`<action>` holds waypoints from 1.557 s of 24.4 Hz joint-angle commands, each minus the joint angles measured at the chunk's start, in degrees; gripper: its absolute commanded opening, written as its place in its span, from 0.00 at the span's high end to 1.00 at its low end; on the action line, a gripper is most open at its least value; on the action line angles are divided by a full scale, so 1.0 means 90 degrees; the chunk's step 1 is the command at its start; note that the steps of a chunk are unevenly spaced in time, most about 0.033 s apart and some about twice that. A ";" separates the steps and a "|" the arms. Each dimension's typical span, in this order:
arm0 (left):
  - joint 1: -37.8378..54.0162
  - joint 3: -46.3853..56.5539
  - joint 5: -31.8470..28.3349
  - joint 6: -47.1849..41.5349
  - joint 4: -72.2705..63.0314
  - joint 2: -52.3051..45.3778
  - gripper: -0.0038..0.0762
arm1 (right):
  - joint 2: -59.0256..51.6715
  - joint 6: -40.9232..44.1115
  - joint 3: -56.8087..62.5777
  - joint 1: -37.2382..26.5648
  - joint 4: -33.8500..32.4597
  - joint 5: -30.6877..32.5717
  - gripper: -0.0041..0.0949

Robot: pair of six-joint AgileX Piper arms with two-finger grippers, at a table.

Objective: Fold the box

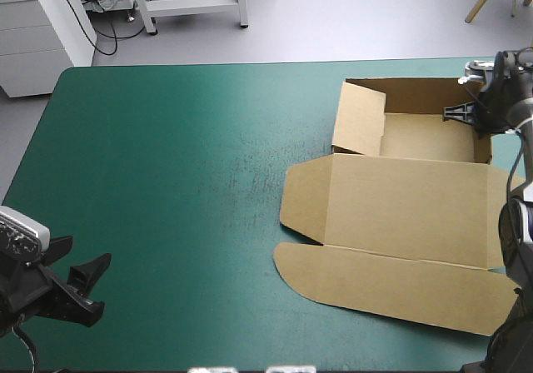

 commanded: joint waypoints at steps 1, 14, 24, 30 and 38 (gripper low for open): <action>-0.0037 -0.0125 0.0001 -0.0054 -0.0016 0.0049 0.42 | -0.0422 -0.0168 -0.0189 -0.0494 -0.0194 -0.0206 0.98; -0.0037 -0.0125 0.0003 -0.0054 0.0001 0.0049 0.43 | -0.0130 -0.0394 0.0361 -0.1563 0.0132 -0.0780 0.98; -0.0037 -0.0125 -0.0022 -0.0054 0.0057 0.0049 0.43 | 0.0007 -0.0609 0.0468 -0.1577 0.0164 -0.1142 0.60; -0.0037 -0.0125 -0.0075 -0.0054 0.0057 0.0049 0.43 | -0.0196 -0.0493 0.0441 -0.1577 0.0253 -0.1168 0.26; -0.0037 -0.0125 -0.0141 -0.0066 0.0473 0.0049 0.43 | -0.2082 -0.1154 0.0453 -0.1385 0.2115 -0.0908 0.30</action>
